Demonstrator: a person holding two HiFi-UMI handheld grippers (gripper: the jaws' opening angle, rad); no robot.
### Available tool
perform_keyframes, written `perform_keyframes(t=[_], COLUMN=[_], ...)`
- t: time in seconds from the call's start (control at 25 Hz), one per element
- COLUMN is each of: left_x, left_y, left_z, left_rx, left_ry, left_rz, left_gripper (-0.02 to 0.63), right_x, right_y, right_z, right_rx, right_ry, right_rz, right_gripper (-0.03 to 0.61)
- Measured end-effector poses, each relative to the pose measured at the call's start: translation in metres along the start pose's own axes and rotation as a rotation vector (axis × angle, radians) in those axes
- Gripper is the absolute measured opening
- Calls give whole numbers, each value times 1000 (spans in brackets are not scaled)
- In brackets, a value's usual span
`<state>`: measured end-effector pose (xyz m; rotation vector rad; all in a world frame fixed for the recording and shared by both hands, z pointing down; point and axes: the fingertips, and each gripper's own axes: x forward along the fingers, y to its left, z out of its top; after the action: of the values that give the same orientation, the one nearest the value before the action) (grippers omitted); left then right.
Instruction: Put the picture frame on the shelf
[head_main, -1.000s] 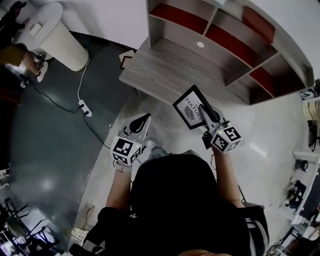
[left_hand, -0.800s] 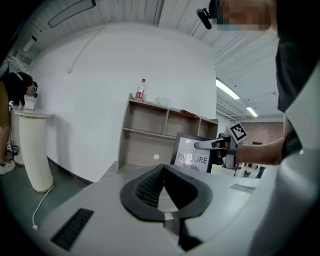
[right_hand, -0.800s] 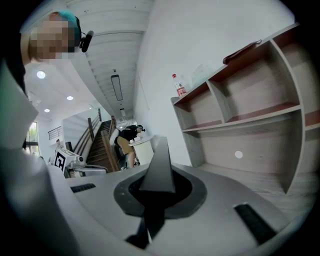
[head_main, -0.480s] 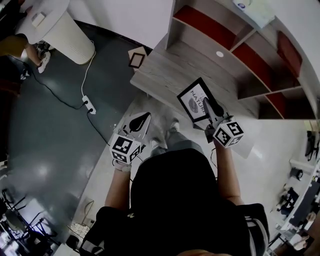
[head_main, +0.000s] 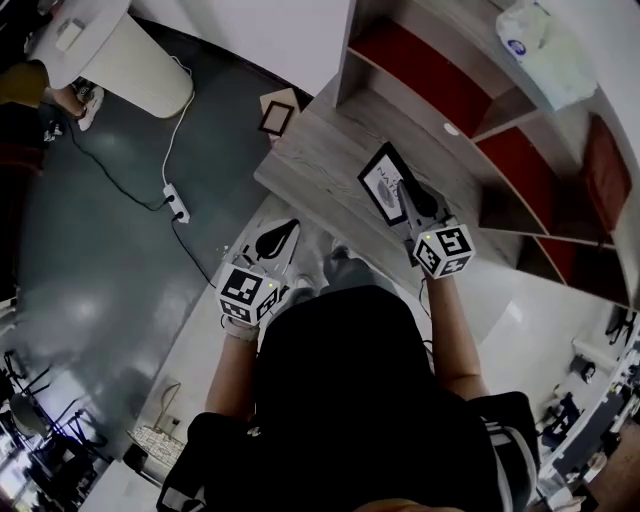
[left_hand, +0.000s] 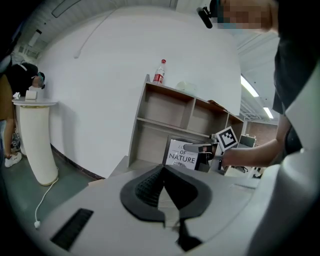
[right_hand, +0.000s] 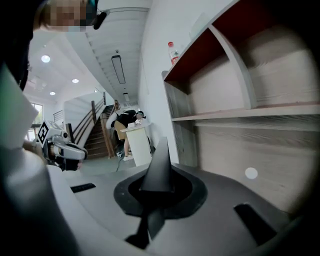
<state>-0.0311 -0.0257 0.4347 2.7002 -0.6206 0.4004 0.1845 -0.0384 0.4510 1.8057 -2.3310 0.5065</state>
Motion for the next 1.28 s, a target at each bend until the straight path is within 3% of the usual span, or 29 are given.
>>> perform_keyframes(t=[0.32,0.64,1.28], left_x=[31,46,65], left_y=[0,6,25], left_z=[5,-1,-15], left_rx=[-41,-53,-114], left_ry=[29,56,68], left_rz=[103,153,127], left_gripper=[8,9,8], right_x=[65,119,192], right_y=[-39,-65,-91], right_z=[-14,-25,-31], right_rx=[-41,-131,-239], right_ry=[14,24,42], right_rz=[79,73,27], right_gripper=[3,3,3])
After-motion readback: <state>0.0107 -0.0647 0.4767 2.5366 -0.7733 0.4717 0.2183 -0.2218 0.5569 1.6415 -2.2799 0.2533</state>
